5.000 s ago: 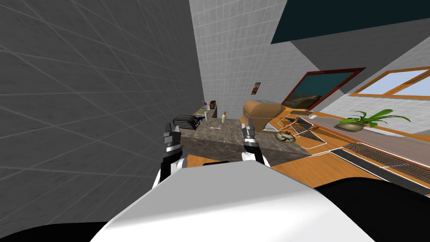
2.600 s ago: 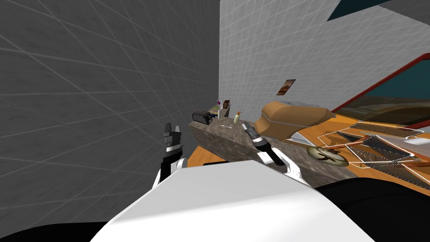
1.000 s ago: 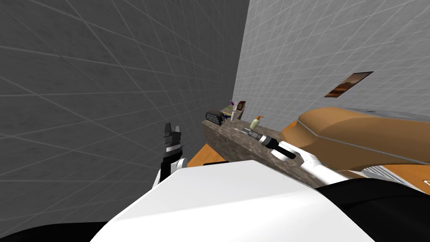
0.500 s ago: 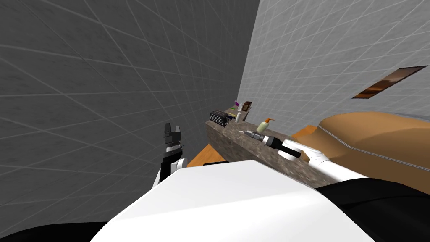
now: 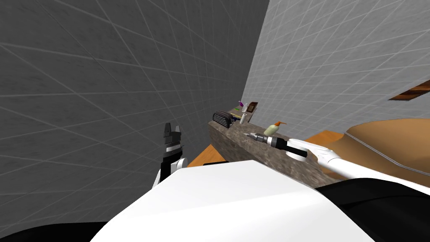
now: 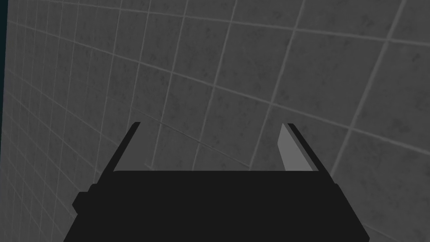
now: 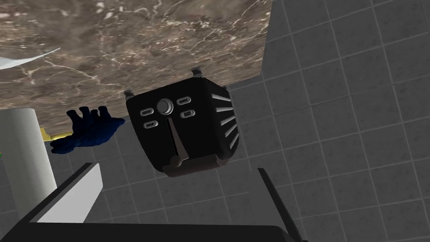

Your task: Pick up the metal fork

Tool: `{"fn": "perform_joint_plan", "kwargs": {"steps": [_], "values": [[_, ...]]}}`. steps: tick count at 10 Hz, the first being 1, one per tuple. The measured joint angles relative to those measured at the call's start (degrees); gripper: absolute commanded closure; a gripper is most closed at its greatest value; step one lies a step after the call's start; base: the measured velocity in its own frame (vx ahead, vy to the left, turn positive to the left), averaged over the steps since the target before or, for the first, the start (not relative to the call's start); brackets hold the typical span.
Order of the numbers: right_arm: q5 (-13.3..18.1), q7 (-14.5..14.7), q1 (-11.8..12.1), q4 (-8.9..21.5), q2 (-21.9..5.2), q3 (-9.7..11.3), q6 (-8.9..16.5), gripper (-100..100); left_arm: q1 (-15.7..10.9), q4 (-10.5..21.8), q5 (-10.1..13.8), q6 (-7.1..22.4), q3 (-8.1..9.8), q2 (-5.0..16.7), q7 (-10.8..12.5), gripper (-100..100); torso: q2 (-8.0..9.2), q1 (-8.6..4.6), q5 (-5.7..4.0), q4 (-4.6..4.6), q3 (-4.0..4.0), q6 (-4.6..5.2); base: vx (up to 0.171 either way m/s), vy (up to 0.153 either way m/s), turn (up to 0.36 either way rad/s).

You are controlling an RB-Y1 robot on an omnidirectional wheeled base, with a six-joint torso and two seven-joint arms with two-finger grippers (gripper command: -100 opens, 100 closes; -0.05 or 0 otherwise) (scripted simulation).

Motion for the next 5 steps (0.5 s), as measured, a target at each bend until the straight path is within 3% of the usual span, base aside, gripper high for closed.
{"fn": "perform_joint_plan", "kwargs": {"steps": [1, 3, 5], "values": [[1.1, 0.0, -0.9, 1.7, -1.6, 1.8, 0.2, -100, 0.0, 0.0, 0.0, 0.0, 0.00, 0.0, 0.0, 0, -0.07, 0.04, 0.00, -0.01, -0.04, -0.04, 0.073, 0.037, 0.079], [2.3, 0.7, 0.8, 3.2, -4.2, 2.6, 0.1, -100, 0.0, 0.0, 0.0, 0.0, 0.00, 0.0, 0.0, 0, 0.00, 0.04, 0.01, 0.00, 0.00, -0.01, 0.085, 0.055, 0.151], [3.8, 1.2, 2.1, 4.4, -7.5, 4.1, 0.5, -100, 0.0, 0.0, 0.0, 0.0, 0.00, 0.0, 0.0, 0, -0.09, 0.05, 0.01, -0.02, -0.06, 0.01, 0.071, 0.029, 0.032]]}}
